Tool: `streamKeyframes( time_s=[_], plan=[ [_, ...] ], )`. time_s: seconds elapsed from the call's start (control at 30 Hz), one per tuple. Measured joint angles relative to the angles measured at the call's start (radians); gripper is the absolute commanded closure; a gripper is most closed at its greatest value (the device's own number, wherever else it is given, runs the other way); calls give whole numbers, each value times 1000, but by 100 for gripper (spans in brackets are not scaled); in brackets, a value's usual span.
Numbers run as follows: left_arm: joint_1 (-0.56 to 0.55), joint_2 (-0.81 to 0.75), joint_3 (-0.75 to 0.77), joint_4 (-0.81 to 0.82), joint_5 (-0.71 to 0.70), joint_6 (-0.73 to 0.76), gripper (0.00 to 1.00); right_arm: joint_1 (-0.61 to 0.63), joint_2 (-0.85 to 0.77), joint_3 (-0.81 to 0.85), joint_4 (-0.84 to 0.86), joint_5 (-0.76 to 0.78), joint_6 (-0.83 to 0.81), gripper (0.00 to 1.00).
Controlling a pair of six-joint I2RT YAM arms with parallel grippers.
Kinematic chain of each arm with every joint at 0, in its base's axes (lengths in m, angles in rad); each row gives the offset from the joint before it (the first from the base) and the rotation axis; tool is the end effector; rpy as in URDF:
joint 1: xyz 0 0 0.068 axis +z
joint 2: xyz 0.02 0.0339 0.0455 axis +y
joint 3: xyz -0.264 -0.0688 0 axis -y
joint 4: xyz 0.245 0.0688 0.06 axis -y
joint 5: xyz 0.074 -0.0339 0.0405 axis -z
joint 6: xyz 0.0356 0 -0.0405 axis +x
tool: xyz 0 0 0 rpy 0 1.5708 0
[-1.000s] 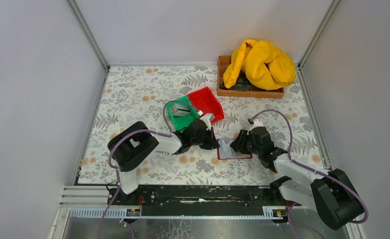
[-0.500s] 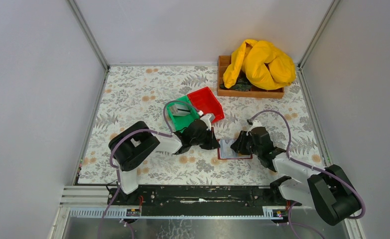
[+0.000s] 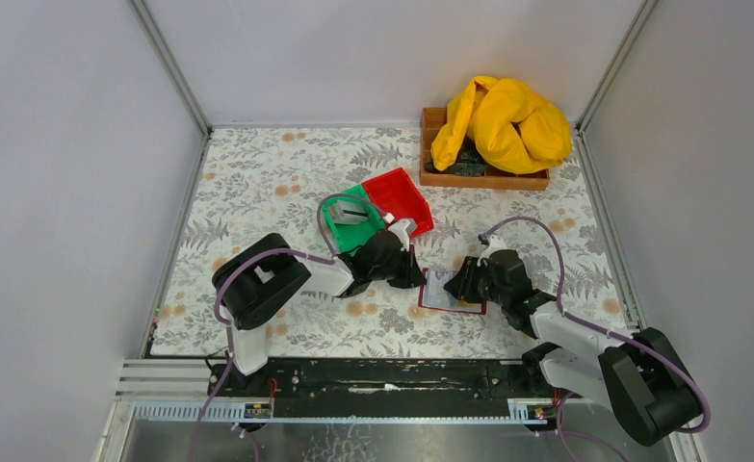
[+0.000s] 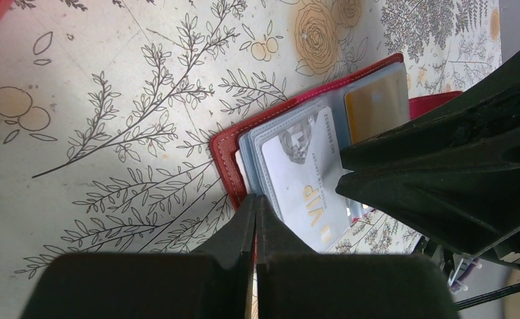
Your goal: Take the credit cards out of the card holder
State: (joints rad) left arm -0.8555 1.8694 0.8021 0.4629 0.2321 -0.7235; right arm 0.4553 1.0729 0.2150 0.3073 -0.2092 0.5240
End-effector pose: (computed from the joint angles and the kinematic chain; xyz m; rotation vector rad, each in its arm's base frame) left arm 0.2285 -0.2755 0.1184 0.3038 2.3772 -1.0875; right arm 0.1694 0.0912 0.1424 -0.0538 2.2135 0.7864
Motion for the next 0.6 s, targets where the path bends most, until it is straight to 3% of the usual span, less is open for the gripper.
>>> streamKeyframes(
  time_s=[0.6],
  plan=[
    [0,0,2,-3,0,0,100,-3,-43,-29,66,-46,3,65]
  ],
)
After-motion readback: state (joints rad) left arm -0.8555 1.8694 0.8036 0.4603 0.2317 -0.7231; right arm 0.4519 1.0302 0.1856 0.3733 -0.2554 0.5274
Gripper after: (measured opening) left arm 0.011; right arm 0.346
